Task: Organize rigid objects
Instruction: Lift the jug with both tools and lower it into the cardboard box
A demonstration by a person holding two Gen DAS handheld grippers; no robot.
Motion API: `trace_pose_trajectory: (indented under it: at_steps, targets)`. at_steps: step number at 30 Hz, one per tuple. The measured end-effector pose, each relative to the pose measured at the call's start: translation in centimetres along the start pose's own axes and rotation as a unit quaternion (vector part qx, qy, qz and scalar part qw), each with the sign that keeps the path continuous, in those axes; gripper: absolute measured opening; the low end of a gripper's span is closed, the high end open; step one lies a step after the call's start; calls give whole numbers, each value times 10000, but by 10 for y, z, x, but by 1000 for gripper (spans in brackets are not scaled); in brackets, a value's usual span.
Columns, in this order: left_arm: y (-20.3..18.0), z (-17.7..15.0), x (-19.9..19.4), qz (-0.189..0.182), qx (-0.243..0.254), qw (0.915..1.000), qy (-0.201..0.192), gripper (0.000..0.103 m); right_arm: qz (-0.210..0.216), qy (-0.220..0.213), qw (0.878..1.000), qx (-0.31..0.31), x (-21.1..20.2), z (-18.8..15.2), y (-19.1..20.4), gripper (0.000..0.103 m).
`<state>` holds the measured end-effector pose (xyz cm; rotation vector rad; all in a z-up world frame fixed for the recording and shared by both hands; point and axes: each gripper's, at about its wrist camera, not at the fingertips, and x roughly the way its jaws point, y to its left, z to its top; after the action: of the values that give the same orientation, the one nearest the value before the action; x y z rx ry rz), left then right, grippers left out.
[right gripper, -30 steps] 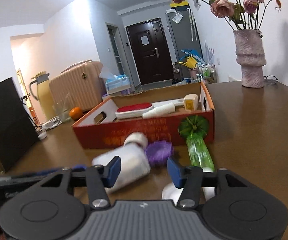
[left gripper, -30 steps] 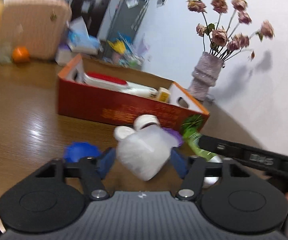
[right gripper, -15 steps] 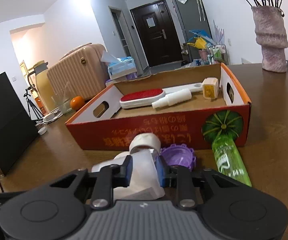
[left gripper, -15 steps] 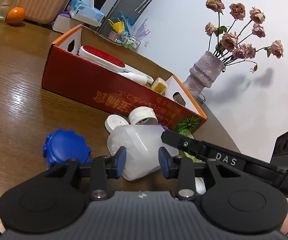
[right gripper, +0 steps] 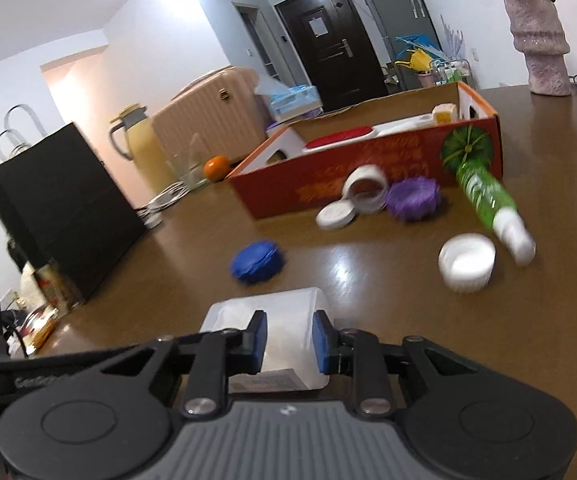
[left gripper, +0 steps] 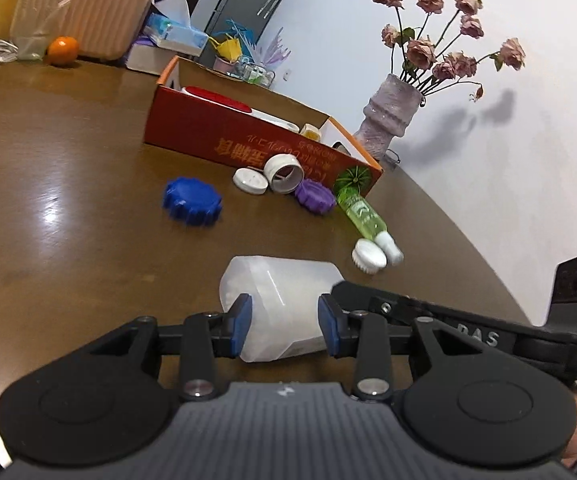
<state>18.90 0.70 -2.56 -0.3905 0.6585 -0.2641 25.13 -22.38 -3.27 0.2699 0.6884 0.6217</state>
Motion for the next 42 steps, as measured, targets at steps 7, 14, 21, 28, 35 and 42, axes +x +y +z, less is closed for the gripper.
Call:
trace_pose_trajectory:
  at_steps: [7, 14, 21, 28, 35, 42]
  targets:
    - [-8, -16, -29, 17, -7, 9999, -133, 36, -15, 47, 9997, -219, -33, -30, 26, 26]
    - [-7, -23, -31, 55, -57, 10000, -40, 38, -9, -16, 9998, -175, -43, -40, 28, 27]
    - [2, -24, -19, 53, -180, 9998, 65, 55, -24, -81, 10000, -15, -39, -40, 21, 36]
    - [10, -21, -12, -247, -401, 9989, 83, 47, 182, -35, 9997, 139, -28, -35, 14, 34]
    - [6, -6, -8, -316, -402, 9986, -140, 42, 170, -41, 9995, 246, -19, -21, 9, 26]
    - [-6, 50, 15, -579, -133, 9970, -505, 42, 3, -434, 9990, 100, -13, 28, 1, 24]
